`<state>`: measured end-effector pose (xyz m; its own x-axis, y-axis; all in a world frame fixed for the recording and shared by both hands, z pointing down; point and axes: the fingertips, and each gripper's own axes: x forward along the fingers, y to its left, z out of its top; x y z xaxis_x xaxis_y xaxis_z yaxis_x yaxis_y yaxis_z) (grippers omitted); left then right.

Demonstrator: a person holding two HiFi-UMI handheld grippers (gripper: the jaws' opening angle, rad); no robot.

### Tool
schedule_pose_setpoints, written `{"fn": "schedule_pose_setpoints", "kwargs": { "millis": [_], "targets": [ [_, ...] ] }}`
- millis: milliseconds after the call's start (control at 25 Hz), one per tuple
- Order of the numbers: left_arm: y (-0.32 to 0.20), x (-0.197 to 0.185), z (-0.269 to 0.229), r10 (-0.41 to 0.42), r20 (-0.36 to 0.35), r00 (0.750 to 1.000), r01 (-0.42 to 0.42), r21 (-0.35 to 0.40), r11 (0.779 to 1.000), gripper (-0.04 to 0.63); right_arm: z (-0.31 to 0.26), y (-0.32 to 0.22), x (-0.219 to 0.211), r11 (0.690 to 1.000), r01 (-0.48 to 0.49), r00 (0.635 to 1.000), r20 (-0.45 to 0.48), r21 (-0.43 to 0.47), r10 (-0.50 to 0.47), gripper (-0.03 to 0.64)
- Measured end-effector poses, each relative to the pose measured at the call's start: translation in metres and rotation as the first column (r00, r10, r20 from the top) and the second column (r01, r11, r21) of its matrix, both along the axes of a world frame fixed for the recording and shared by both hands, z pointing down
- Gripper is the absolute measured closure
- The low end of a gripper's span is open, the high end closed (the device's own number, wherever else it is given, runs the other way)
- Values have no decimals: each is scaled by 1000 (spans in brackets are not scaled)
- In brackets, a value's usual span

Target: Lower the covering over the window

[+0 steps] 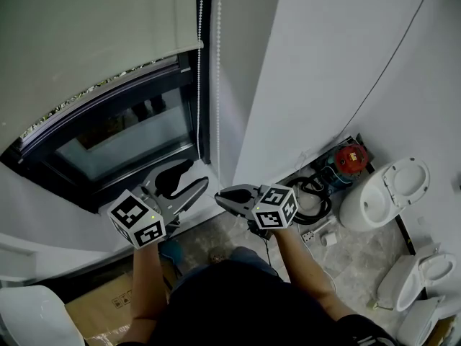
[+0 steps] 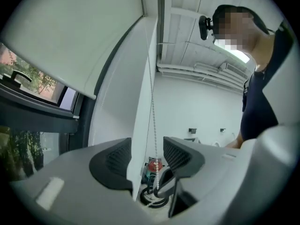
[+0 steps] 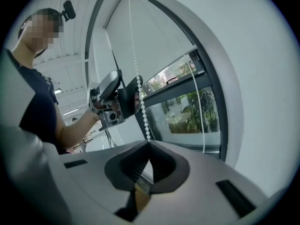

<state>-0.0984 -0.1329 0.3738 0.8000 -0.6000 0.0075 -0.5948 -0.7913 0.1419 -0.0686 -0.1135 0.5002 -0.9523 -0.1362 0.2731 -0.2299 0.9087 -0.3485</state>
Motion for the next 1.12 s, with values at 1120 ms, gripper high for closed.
{"fn": "schedule_pose_setpoints", "kwargs": {
  "millis": [1120],
  "targets": [
    [-1,54,17,175,-104,979,-188,-138,972,581,50,22,3,999,45,986,-158,-18,-47,604]
  ]
}}
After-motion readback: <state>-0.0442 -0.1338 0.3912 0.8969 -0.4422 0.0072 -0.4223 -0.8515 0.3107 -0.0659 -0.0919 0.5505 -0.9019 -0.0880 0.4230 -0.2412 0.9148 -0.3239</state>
